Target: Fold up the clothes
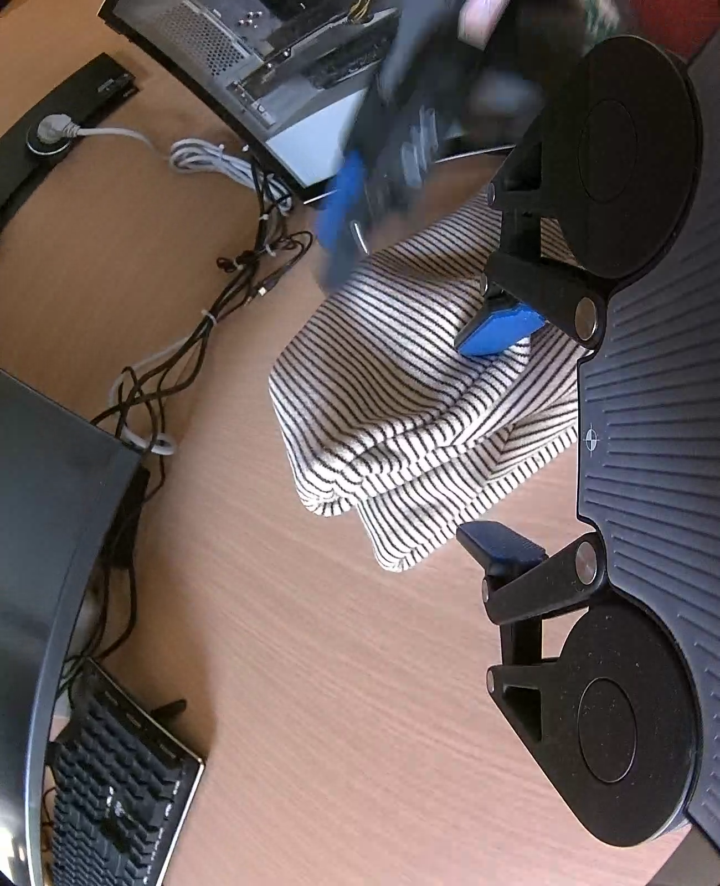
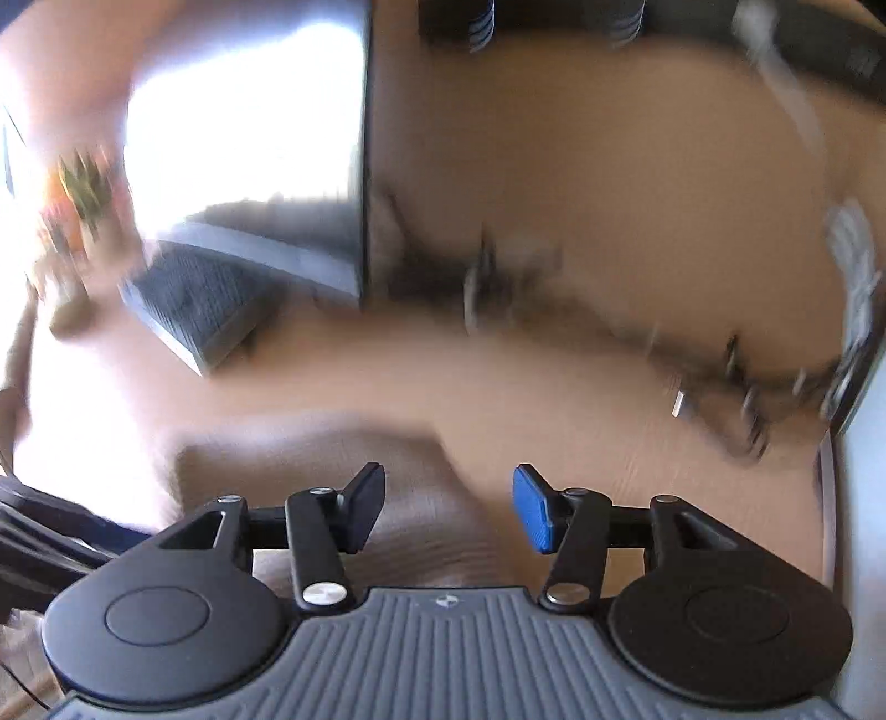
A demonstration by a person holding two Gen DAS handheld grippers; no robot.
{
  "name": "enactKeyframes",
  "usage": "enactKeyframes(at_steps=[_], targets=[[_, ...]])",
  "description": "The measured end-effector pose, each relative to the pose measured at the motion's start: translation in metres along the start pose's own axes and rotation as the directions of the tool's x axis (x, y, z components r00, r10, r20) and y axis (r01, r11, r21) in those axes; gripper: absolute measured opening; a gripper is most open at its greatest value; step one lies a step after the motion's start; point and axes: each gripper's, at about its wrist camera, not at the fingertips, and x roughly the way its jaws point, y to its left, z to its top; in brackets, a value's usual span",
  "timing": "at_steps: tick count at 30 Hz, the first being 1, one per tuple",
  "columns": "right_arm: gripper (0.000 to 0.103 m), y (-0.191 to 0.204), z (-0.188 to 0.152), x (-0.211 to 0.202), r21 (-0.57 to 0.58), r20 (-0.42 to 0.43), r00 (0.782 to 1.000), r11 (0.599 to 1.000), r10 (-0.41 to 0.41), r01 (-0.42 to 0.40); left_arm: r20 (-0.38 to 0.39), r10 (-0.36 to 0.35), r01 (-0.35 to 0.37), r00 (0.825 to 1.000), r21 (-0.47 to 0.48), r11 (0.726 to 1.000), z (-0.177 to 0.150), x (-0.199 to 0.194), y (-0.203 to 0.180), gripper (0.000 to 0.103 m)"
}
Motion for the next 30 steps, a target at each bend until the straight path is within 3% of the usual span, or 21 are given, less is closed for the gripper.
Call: enactKeyframes(at_steps=[4, 9, 12, 16, 20, 23, 28, 30], targets=[[0.057, -0.012, -0.006, 0.007, 0.086, -0.005, 1.0, 0.996, 0.026, -0.025, -0.005, 0.0, 0.0, 1.0, -0.011, 1.0, 0.0, 0.002, 0.003, 0.077], [0.058, -0.002, -0.008, -0.029, 0.018, 0.044, 0.999, 1.0, 0.016, -0.017, -0.007, -0.004, 0.004, 1.0, -0.013, 1.0, -0.002, 0.003, 0.005, 0.079], [0.067, 0.002, -0.026, -0.048, 0.016, 0.046, 0.998, 0.999, 0.033, -0.033, -0.009, -0.006, 0.006, 1.0, -0.021, 1.0, 0.0, 0.003, 0.007, 0.08], [0.075, 0.007, -0.056, -0.042, -0.009, 0.001, 1.0, 1.0, 0.001, -0.001, -0.016, -0.003, 0.003, 1.0, -0.024, 1.0, 0.002, 0.004, 0.005, 0.08], [0.076, 0.006, -0.056, -0.042, 0.014, 0.009, 1.0, 1.0, 0.006, -0.006, -0.027, -0.001, -0.001, 1.0, -0.072, 0.997, 0.006, -0.003, 0.002, 0.077], [0.076, 0.001, -0.056, -0.043, 0.007, 0.009, 0.999, 0.999, 0.036, -0.036, -0.026, -0.063, 0.059, 0.998, -0.143, 0.988, 0.01, -0.01, 0.0, 0.078], [0.076, -0.02, -0.051, -0.047, 0.076, 0.004, 0.993, 0.99, 0.117, -0.117, -0.04, -0.067, 0.061, 0.997, -0.149, 0.987, 0.003, -0.002, -0.009, 0.079], [0.077, -0.028, -0.046, -0.053, 0.095, 0.023, 0.995, 0.991, 0.097, -0.099, -0.043, -0.064, 0.056, 0.997, -0.159, 0.986, 0.0, 0.002, -0.007, 0.079]])
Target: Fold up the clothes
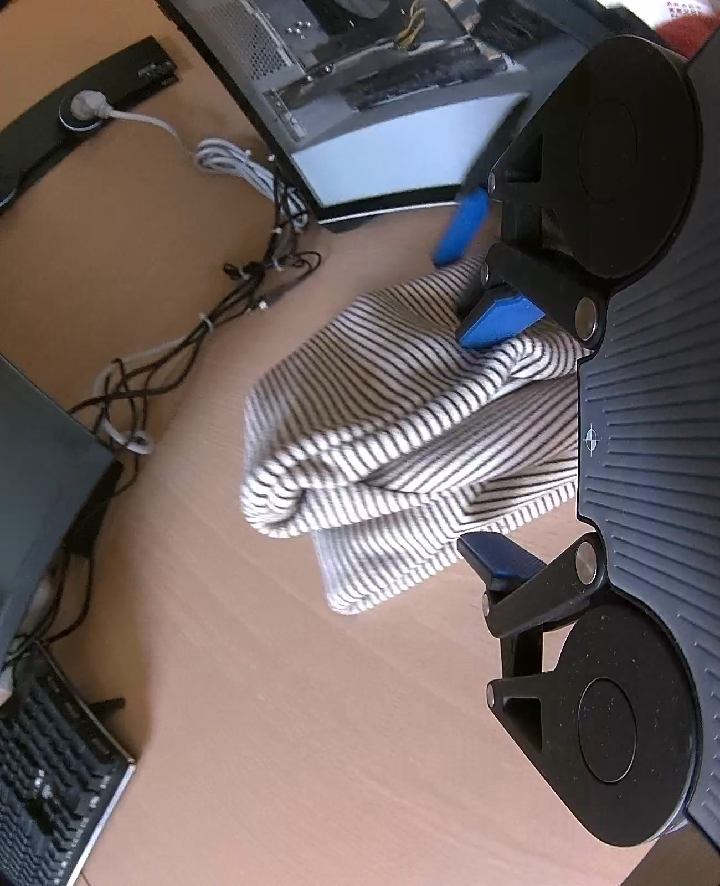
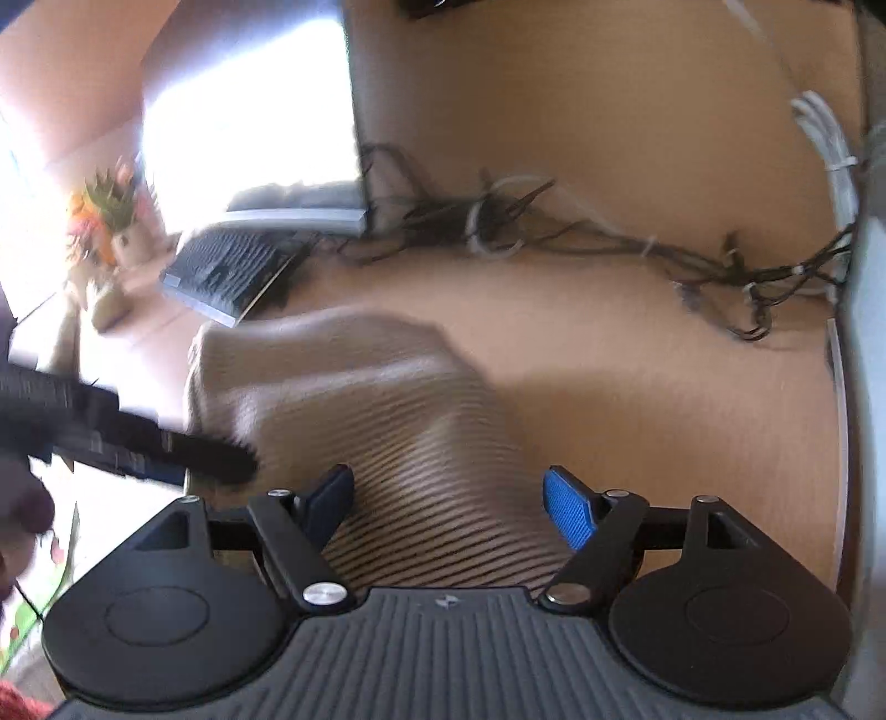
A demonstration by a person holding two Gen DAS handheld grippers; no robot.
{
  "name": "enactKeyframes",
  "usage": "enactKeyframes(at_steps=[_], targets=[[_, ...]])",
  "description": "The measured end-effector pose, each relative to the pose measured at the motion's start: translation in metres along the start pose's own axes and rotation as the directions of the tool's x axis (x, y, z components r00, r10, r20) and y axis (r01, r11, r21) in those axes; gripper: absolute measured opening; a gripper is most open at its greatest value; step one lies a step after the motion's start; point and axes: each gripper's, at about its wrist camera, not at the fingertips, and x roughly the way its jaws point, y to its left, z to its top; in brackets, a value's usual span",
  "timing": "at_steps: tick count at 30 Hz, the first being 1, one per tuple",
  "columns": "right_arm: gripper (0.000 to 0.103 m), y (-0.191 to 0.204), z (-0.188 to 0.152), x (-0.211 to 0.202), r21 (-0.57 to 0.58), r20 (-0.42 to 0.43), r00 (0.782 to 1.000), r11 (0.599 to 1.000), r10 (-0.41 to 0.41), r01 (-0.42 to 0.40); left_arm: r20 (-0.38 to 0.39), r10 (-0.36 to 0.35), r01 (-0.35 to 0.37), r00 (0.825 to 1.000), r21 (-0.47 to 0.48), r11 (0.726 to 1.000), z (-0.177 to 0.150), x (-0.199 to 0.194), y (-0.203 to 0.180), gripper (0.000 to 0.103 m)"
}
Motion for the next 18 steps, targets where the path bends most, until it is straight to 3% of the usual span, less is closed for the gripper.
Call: enactKeyframes(at_steps=[7, 14, 18], targets=[[0.085, -0.009, 0.008, 0.01, 0.012, -0.029, 0.999, 1.0, -0.014, 0.014, 0.041, 0.015, -0.013, 0.999, -0.03, 0.999, -0.008, -0.008, 0.005, 0.078], [0.089, -0.015, 0.003, 0.024, 0.032, -0.084, 0.996, 0.999, 0.015, -0.013, 0.149, 0.037, -0.046, 0.988, 0.057, 0.997, -0.01, -0.029, -0.024, 0.076], [0.086, -0.006, 0.009, 0.01, -0.006, -0.041, 0.999, 1.0, -0.019, 0.018, 0.116, 0.083, -0.101, 0.99, 0.163, 0.981, -0.016, -0.015, -0.038, 0.061]])
